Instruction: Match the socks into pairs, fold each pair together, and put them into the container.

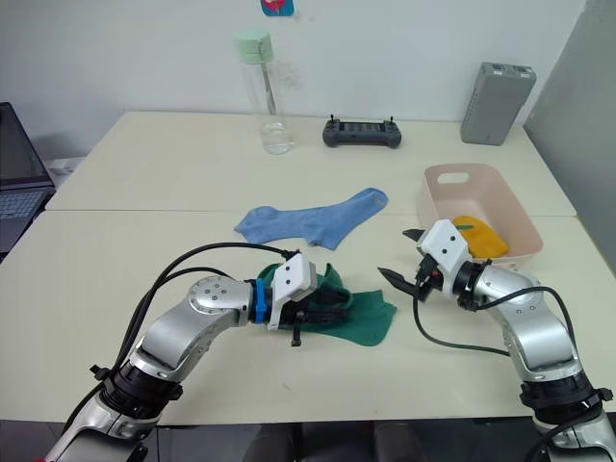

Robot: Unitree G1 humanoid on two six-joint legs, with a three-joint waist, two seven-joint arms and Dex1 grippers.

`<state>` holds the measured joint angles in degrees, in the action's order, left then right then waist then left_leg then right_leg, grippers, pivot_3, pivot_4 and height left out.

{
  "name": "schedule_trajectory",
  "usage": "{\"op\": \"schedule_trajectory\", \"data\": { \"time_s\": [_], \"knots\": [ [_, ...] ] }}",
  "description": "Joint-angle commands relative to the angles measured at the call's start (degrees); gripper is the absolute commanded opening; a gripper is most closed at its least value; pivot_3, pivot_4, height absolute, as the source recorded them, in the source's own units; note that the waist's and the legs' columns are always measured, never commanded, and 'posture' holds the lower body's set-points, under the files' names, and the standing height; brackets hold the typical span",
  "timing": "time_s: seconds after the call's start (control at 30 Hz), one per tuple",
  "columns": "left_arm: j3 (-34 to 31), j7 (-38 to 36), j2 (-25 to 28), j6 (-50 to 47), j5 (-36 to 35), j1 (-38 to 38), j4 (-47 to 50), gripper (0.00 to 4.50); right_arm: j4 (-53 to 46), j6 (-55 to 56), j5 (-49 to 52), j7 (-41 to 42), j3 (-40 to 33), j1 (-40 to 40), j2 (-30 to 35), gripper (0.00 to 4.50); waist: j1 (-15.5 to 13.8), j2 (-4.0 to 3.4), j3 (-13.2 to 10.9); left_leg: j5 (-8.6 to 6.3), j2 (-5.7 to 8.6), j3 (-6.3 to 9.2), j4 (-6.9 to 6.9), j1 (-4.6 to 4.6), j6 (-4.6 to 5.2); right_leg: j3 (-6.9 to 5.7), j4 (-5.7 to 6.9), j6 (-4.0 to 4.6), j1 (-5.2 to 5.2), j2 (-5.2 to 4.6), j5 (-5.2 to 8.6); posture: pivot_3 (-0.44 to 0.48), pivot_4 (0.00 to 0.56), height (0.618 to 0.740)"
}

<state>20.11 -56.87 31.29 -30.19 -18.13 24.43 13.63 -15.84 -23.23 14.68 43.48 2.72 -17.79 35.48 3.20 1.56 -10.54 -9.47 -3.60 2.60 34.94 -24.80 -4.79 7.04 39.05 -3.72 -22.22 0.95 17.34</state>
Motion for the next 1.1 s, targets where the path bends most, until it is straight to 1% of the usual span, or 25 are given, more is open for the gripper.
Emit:
{"op": "schedule_trajectory", "data": {
  "time_s": [0.03,0.13,0.23,0.27,0.4,0.5,0.6,0.67,0.7,0.77,0.87,0.93,0.97,1.03,1.1],
  "knots": [
    [-0.23,-1.25,0.12,0.94,-0.46,0.77,2.43,2.44,-0.78,1.52,0.46,0.32,-2.1,0.14,0.64,4.5,-0.01,0.0,0.0,0.0,0.0,0.0,0.0,0.0,0.0,0.0,0.0,0.0,0.0,0.0,0.0,0.0,0.15,0.74],
    [-1.29,-1.9,0.01,1.97,-0.91,-0.01,2.83,3.38,-0.83,1.5,0.53,0.45,-1.82,0.33,0.37,4.5,-0.01,0.0,0.0,0.0,0.01,-0.01,0.01,0.0,0.0,0.02,0.0,0.0,0.01,0.0,0.0,0.0,0.15,0.74],
    [-2.74,-2.53,0.38,0.6,-3.0,-1.07,4.56,4.3,-0.88,1.41,0.53,0.44,-1.76,0.35,0.27,4.5,0.03,0.0,0.0,0.0,0.0,0.0,0.01,0.0,0.0,0.01,0.0,-0.01,0.01,0.0,0.0,0.0,0.15,0.74],
    [-3.25,-2.43,0.32,-0.02,-3.66,-1.27,5.02,4.44,-0.87,1.35,0.54,0.46,-1.8,0.33,0.3,4.5,0.04,0.0,0.0,0.0,0.0,0.0,0.01,0.0,0.0,0.01,0.0,-0.01,0.01,0.0,0.0,0.0,0.15,0.74],
    [-4.67,-3.2,2.18,-2.8,-5.59,-2.09,7.07,4.44,-0.06,1.38,0.34,1.0,-2.25,0.15,1.18,4.5,0.03,0.0,0.0,0.0,0.0,0.01,0.01,0.0,0.0,0.0,0.0,-0.01,0.01,0.0,0.0,0.0,0.15,0.74],
    [-7.18,-3.93,4.59,-6.57,-8.95,-2.26,8.22,4.44,0.58,1.29,0.06,1.24,-2.66,0.17,2.17,4.5,0.04,0.0,0.0,0.0,0.0,0.01,0.01,0.0,0.0,0.0,0.0,-0.01,0.02,0.0,0.0,0.0,0.15,0.74],
    [-9.28,-3.94,6.93,-6.39,-8.9,-2.13,7.32,4.44,0.32,0.23,1.1,1.29,-2.87,0.48,1.99,4.5,0.04,0.0,0.0,0.0,0.0,0.01,0.01,0.0,0.0,-0.01,0.0,-0.01,0.01,0.0,0.0,0.0,0.15,0.74],
    [-12.41,-3.63,8.39,-6.74,-9.6,-1.86,5.72,4.44,-0.4,-1.3,2.3,1.2,-3.42,0.97,1.6,4.5,0.07,0.0,0.0,0.0,-0.01,0.01,0.01,0.0,0.0,-0.01,0.0,-0.01,0.01,0.0,0.0,0.0,0.15,0.74],
    [-15.13,-2.74,8.61,-7.98,-10.98,-1.26,4.28,4.44,-1.27,-2.89,3.68,1.0,-3.94,1.52,1.19,4.5,0.06,0.0,0.0,0.0,-0.01,0.01,0.01,0.0,0.0,-0.01,0.0,-0.01,0.0,0.0,0.01,0.0,0.15,0.74],
    [-18.22,-1.67,8.9,-8.82,-12.09,-0.57,2.24,4.44,-2.65,-5.09,5.51,0.72,-4.51,2.4,0.79,4.5,0.05,0.0,0.0,0.0,-0.02,0.03,0.01,0.0,0.0,-0.04,0.0,0.0,0.0,0.0,0.01,0.0,0.15,0.74],
    [-20.45,-0.56,9.89,-5.47,-9.36,-0.29,-2.95,4.44,-5.61,-8.4,7.25,0.55,-3.93,4.7,0.73,4.5,0.03,0.0,0.0,0.0,-0.01,0.03,0.01,0.0,0.0,-0.03,0.0,0.0,0.01,0.0,0.01,0.0,0.15,0.74],
    [-20.8,0.09,11.12,-1.22,-5.87,-0.07,-7.56,4.44,-8.61,-10.6,8.22,0.39,-2.17,6.56,0.21,4.5,0.03,0.0,0.0,0.0,-0.01,0.02,0.0,0.0,0.0,-0.03,-0.01,0.0,0.01,-0.01,0.01,0.0,0.15,0.74],
    [-21.53,1.8,11.15,-0.04,-4.38,0.74,-10.96,4.44,-10.12,-11.5,8.12,0.0,-0.68,7.37,-0.13,4.5,0.02,0.0,0.0,0.0,-0.02,0.04,0.0,0.0,0.0,-0.05,-0.01,0.01,0.0,0.0,0.02,0.0,0.15,0.74],
    [-21.85,3.73,11.36,2.9,-1.5,1.76,-16.58,4.44,-11.25,-12.84,6.44,-1.28,2.05,8.14,-0.33,4.5,0.03,0.0,0.0,0.0,-0.02,0.07,0.0,0.0,0.0,-0.08,0.01,0.02,-0.01,0.0,0.02,0.0,0.15,0.74],
    [-21.04,3.85,11.36,5.33,0.59,1.74,-20.04,4.44,-11.08,-12.84,3.86,-1.88,4.55,8.48,0.43,4.5,0.07,0.0,0.0,0.0,-0.02,0.05,0.01,0.0,0.0,-0.06,0.01,0.01,-0.03,0.0,0.02,0.0,0.15,0.74]
  ]
}}
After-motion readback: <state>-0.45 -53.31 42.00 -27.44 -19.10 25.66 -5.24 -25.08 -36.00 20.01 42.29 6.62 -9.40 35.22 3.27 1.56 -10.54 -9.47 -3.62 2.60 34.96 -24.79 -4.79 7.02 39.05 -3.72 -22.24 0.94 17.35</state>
